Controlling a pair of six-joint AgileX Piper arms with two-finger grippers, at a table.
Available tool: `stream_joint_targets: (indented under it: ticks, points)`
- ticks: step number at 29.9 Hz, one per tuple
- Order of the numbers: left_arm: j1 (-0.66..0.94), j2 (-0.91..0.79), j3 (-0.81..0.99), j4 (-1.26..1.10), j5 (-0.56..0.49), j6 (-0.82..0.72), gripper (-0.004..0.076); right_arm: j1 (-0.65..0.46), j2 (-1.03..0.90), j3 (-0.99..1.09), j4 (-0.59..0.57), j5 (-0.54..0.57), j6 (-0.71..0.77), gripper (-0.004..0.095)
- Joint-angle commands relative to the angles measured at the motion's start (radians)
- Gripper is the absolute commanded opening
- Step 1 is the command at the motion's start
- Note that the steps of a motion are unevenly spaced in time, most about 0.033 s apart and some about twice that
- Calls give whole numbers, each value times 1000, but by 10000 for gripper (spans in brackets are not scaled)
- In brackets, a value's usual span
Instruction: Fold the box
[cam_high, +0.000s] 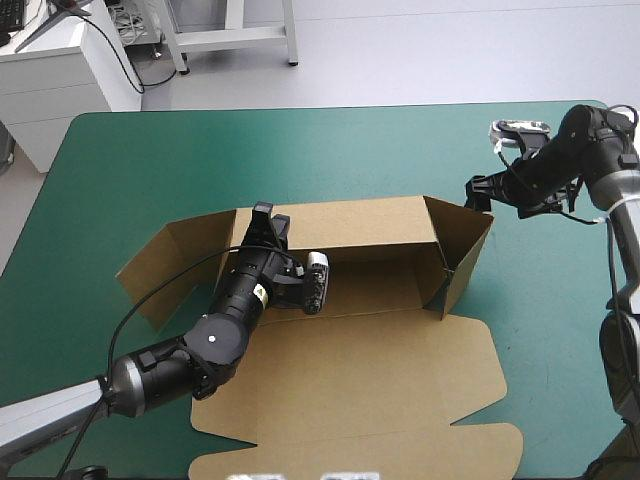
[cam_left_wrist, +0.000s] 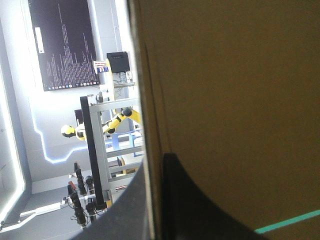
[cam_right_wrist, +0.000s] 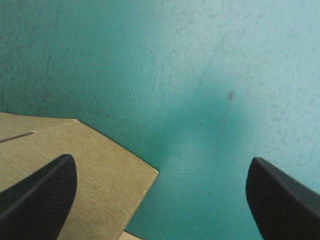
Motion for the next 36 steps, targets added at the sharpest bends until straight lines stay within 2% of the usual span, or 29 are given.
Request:
stream_joint_targets:
  ticks: [1,13,25,31,36]
  points:
    - [2,-27,-22,42,25,3,-8,-7,-77,19,36,11,-38,833]
    - [2,-27,-22,42,26,3,-8,-7,-201,168,30,9,-72,833]
    - [2,-27,-22,42,26,3,-8,-7,-358,333,37,-40,-99,833]
    - [2,-27,-22,42,26,3,-8,-7,-435,461,117,-146,-211,833]
    - [2,-27,-22,42,26,3,-8,-7,-442,517,192,-168,-307,833]
